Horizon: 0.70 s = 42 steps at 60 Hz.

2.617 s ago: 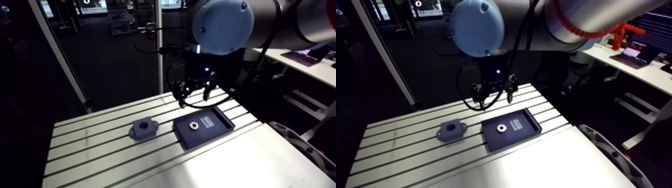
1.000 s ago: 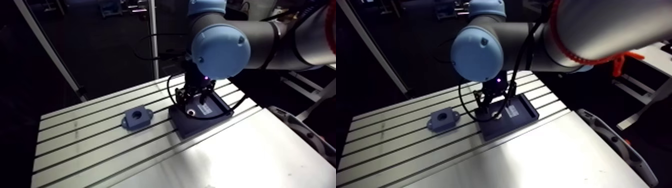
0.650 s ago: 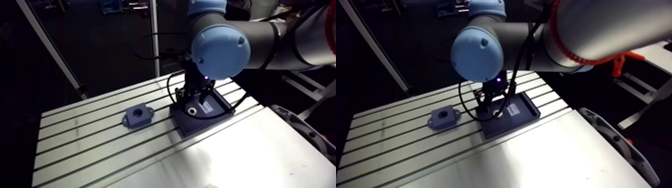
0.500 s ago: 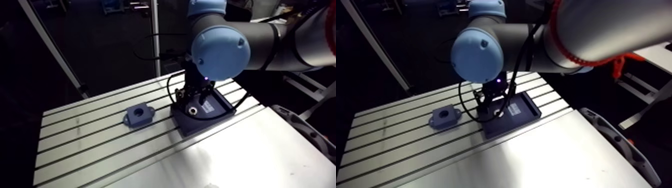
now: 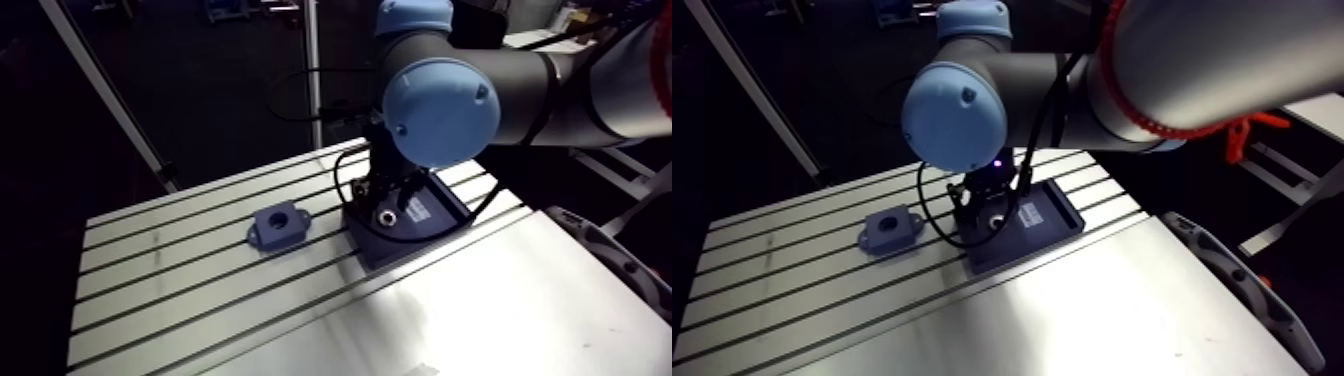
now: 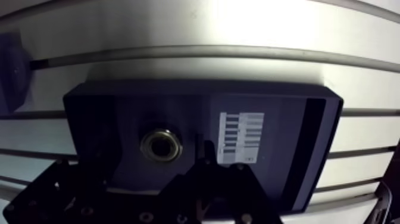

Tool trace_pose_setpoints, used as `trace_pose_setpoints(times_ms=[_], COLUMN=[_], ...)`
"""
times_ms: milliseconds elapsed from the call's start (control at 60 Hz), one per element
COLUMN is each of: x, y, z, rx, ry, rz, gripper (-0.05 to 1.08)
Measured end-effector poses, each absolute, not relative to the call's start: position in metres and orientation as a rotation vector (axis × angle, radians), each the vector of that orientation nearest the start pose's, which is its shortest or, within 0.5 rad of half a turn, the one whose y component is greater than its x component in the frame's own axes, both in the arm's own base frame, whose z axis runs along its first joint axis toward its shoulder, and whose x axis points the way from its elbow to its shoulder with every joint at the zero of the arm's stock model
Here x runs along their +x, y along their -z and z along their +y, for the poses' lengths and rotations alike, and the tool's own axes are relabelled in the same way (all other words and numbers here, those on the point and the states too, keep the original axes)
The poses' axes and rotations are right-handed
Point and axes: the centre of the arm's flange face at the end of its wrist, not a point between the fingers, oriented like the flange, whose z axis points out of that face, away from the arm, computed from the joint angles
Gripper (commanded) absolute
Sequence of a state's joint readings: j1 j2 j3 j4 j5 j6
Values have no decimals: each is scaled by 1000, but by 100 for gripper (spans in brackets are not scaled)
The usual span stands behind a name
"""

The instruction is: Pick up the bearing and press it into the housing until flush.

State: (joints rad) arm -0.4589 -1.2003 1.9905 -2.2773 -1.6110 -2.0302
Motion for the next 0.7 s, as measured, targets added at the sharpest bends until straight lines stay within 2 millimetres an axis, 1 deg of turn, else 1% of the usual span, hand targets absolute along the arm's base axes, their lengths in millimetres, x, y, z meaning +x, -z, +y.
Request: trace_pose_setpoints(times_ms=[233,333,433,700], x=[-524,-523,-523,-522], y=[-171,-171,-170,-170], z=[115,115,114,114], rx=[-6,-6,-6,-8], ry=[2,2,2,2], rz=[3047,3046,3045,3042], gripper=[32,37,38,42])
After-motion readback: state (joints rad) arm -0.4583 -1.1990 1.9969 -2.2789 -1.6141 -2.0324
